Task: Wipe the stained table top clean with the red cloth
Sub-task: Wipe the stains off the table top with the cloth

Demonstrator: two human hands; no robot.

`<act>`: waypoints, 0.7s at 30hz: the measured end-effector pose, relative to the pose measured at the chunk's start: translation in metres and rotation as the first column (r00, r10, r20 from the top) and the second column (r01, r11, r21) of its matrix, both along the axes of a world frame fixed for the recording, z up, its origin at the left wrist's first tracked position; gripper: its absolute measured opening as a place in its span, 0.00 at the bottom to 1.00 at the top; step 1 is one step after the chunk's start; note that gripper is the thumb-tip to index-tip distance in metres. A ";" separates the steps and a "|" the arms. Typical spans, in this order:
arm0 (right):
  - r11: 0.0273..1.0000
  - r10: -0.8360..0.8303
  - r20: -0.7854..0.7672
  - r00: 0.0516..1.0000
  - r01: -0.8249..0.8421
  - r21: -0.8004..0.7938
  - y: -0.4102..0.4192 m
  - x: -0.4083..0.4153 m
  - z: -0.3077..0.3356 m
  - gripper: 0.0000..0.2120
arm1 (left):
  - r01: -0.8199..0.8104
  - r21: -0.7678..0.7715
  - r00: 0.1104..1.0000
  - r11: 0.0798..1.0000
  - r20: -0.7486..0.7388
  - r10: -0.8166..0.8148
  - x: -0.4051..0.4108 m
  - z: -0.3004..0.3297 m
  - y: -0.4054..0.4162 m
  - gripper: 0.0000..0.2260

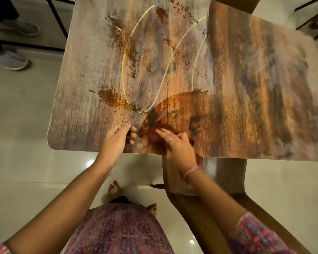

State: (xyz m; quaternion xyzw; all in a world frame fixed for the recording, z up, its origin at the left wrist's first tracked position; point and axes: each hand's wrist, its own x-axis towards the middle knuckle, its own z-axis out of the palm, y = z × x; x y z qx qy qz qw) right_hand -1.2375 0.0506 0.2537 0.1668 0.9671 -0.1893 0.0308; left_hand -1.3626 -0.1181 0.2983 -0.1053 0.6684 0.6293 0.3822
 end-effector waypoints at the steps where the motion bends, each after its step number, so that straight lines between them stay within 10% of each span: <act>1: 0.992 -0.124 -0.011 0.992 0.124 0.005 0.028 -0.008 0.001 0.26 | -0.003 -0.002 1.000 1.000 -0.007 0.003 -0.002 0.001 -0.002 0.13; 7: 0.592 -0.805 0.011 0.594 0.804 -0.058 0.129 -0.075 0.005 0.22 | -0.059 -0.009 0.998 0.998 -0.023 0.058 -0.004 -0.001 -0.012 0.13; 12: 0.976 -0.212 -0.099 0.972 0.216 0.033 -0.009 -0.066 -0.013 0.25 | -0.078 0.005 0.997 0.997 -0.009 0.078 -0.006 -0.003 0.006 0.13; 15: 0.992 0.122 -0.102 0.987 -0.117 0.056 -0.035 -0.031 -0.008 0.25 | -0.096 0.036 0.995 0.995 -0.011 0.096 -0.015 0.001 0.024 0.13; 21: 0.942 -0.337 -0.075 0.939 0.335 -0.029 0.107 -0.071 0.000 0.23 | -0.222 0.035 0.973 0.975 -0.058 0.223 -0.049 0.009 0.041 0.12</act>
